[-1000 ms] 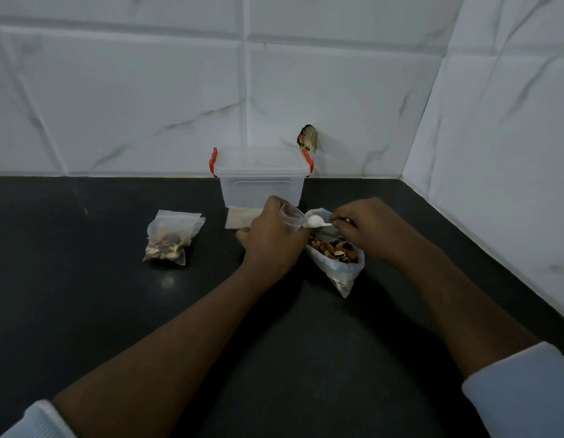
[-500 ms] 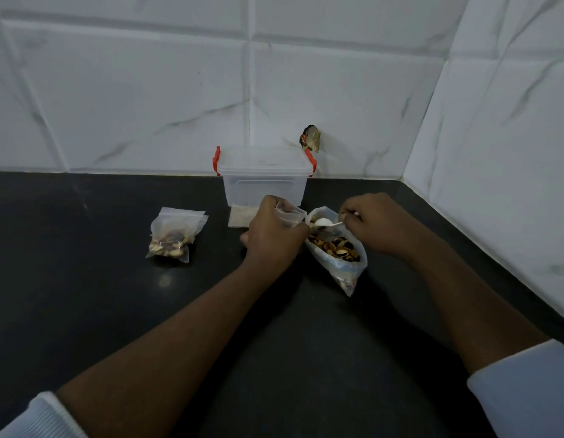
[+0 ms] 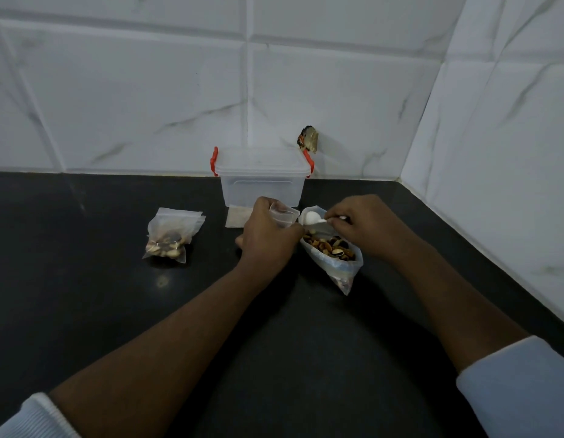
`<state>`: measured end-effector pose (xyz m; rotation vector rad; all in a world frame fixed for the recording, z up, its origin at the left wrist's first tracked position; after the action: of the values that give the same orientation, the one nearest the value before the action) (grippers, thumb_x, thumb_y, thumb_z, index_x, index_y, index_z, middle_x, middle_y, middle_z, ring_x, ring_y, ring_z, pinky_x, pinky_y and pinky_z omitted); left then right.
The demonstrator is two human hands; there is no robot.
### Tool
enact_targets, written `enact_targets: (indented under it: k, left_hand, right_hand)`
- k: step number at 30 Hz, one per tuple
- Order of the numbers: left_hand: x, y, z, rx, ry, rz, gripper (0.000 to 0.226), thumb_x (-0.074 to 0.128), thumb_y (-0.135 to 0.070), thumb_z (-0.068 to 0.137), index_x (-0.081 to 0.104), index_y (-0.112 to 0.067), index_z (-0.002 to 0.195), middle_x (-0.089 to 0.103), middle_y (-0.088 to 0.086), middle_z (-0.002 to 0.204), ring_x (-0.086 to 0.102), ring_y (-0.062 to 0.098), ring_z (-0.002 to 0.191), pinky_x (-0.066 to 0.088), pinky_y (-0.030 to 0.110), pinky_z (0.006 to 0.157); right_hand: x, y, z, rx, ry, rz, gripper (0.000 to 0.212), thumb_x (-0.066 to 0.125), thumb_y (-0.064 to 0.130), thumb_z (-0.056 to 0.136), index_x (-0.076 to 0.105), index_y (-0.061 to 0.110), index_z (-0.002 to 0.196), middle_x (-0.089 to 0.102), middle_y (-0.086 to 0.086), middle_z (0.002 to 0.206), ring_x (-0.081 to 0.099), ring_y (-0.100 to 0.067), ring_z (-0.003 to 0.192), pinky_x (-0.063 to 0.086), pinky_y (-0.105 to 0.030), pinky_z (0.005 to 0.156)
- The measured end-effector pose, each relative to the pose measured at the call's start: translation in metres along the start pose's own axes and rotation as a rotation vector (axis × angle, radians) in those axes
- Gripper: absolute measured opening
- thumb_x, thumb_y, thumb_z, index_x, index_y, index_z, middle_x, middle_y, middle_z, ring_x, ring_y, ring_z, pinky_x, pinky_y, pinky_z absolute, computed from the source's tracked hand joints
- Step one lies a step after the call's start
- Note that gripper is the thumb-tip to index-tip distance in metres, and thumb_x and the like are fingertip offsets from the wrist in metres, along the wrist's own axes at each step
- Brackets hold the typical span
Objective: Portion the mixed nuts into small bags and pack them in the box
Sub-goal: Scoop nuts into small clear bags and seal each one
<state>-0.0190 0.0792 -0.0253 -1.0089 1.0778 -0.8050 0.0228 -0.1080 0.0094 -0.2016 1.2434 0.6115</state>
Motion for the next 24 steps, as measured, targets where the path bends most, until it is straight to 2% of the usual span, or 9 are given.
enact_targets:
  k: [2,4,6,8,10,13,16,21,24]
  left_hand:
    - [0.000,-0.001,-0.001,0.002,0.004,0.003,0.042,0.080,-0.022,0.082,0.044,-0.041,0.093,0.054,-0.019,0.097,0.060,0.016,0.107,0.048,0.053,0.105]
    - [-0.002,-0.001,-0.001,0.010,0.007,0.009,0.042,0.079,-0.022,0.083,0.044,-0.042,0.094,0.055,-0.018,0.098,0.062,0.016,0.105,0.048,0.053,0.104]
    - [-0.004,-0.001,-0.001,0.042,0.025,0.040,0.040,0.077,-0.023,0.084,0.045,-0.042,0.098,0.057,-0.017,0.098,0.065,0.016,0.101,0.050,0.055,0.101]
    - [-0.006,-0.002,0.000,0.081,0.056,0.085,0.041,0.076,-0.024,0.087,0.044,-0.043,0.104,0.057,-0.019,0.098,0.067,0.018,0.097,0.052,0.058,0.097]
    - [-0.007,-0.002,0.001,0.095,0.077,0.102,0.042,0.076,-0.025,0.087,0.044,-0.042,0.107,0.056,-0.021,0.099,0.067,0.019,0.098,0.052,0.059,0.097]
    - [-0.008,0.000,0.002,0.080,0.089,0.092,0.042,0.076,-0.024,0.086,0.045,-0.042,0.108,0.057,-0.020,0.100,0.064,0.016,0.103,0.050,0.056,0.101]
    - [-0.009,0.001,0.002,0.070,0.107,0.101,0.043,0.076,-0.026,0.086,0.044,-0.041,0.111,0.056,-0.021,0.101,0.063,0.015,0.106,0.048,0.056,0.103]
    - [-0.013,-0.003,-0.001,0.064,0.129,0.200,0.043,0.075,-0.033,0.089,0.042,-0.037,0.117,0.053,-0.020,0.100,0.057,0.009,0.103,0.031,0.050,0.115]
    - [-0.014,-0.004,-0.002,0.060,0.148,0.243,0.042,0.073,-0.036,0.091,0.041,-0.039,0.117,0.054,-0.017,0.105,0.055,0.008,0.103,0.027,0.048,0.114]
  right_hand:
    - [0.009,0.003,0.002,0.002,0.100,-0.045,0.025,0.059,0.017,0.101,0.076,0.017,0.120,0.075,-0.004,0.109,0.068,-0.016,0.091,0.056,-0.035,0.083]
    - [0.006,0.002,0.003,0.035,0.123,-0.024,0.024,0.058,0.017,0.100,0.078,0.018,0.114,0.075,-0.003,0.106,0.068,-0.013,0.089,0.056,-0.033,0.079]
    - [-0.007,-0.001,-0.001,0.086,0.058,0.059,0.021,0.058,0.017,0.097,0.078,0.019,0.102,0.074,0.002,0.097,0.066,-0.008,0.083,0.051,-0.026,0.069]
    - [-0.016,-0.003,-0.006,0.113,-0.016,0.142,0.018,0.058,0.016,0.097,0.076,0.020,0.098,0.071,0.007,0.092,0.065,-0.005,0.082,0.050,-0.025,0.067]
    - [-0.014,-0.002,-0.008,0.086,-0.019,0.172,0.019,0.058,0.016,0.098,0.076,0.022,0.101,0.069,0.010,0.095,0.063,-0.003,0.084,0.049,-0.023,0.070]
    - [-0.006,-0.004,-0.005,0.019,0.117,0.094,0.021,0.059,0.015,0.101,0.076,0.021,0.112,0.066,0.008,0.104,0.059,-0.001,0.088,0.042,-0.017,0.073]
    - [-0.014,-0.010,-0.005,0.049,0.134,0.016,0.022,0.058,0.014,0.102,0.075,0.019,0.115,0.066,0.004,0.109,0.060,-0.011,0.098,0.047,-0.025,0.083]
    - [-0.015,-0.016,-0.009,0.140,0.107,0.107,0.017,0.056,0.020,0.103,0.071,0.026,0.103,0.068,0.008,0.105,0.061,-0.007,0.094,0.046,-0.027,0.076]
    - [-0.012,-0.012,-0.008,0.167,0.119,0.161,0.015,0.054,0.022,0.104,0.067,0.029,0.100,0.067,0.010,0.100,0.061,-0.003,0.090,0.045,-0.024,0.071]
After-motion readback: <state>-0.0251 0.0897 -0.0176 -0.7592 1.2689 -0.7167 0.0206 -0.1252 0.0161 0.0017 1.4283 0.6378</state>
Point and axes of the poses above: each hand's wrist, its own z-axis towards the middle knuckle, its own x-axis out of the palm, y = z × x, the point moved 2 cm from there along z, towards the middle knuckle
